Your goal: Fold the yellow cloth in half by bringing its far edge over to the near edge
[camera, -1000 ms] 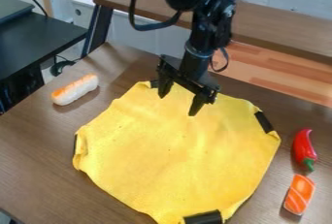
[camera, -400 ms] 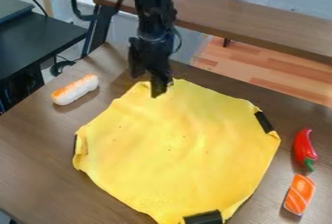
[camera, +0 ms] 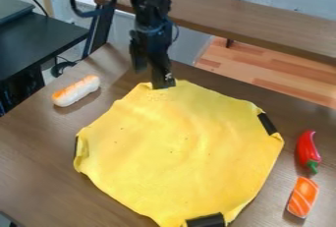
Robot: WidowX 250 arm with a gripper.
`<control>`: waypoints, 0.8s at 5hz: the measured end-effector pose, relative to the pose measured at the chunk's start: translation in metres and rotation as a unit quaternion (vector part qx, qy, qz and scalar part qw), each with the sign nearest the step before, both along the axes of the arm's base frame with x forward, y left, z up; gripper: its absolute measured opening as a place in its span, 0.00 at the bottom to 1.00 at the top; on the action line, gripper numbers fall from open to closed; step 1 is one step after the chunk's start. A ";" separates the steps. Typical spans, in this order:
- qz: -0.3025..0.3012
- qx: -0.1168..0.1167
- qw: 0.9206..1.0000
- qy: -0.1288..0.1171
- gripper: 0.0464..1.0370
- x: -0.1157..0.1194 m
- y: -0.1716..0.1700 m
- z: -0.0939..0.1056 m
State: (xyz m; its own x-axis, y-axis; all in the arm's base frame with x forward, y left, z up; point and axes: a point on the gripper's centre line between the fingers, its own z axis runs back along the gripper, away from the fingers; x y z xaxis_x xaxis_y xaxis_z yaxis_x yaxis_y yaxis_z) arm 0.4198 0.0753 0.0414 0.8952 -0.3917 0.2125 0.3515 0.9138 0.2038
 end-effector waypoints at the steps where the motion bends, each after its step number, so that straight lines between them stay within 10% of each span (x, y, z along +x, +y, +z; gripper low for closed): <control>1: -0.030 -0.008 0.999 -0.018 0.96 0.019 0.000 -0.004; 4: -0.043 0.003 0.999 -0.030 0.96 0.055 0.010 -0.022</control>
State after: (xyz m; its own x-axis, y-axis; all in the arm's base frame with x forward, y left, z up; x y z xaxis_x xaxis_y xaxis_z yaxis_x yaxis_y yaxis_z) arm 0.4747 0.0854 0.0196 0.8440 -0.4680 0.2621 0.4157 0.8795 0.2317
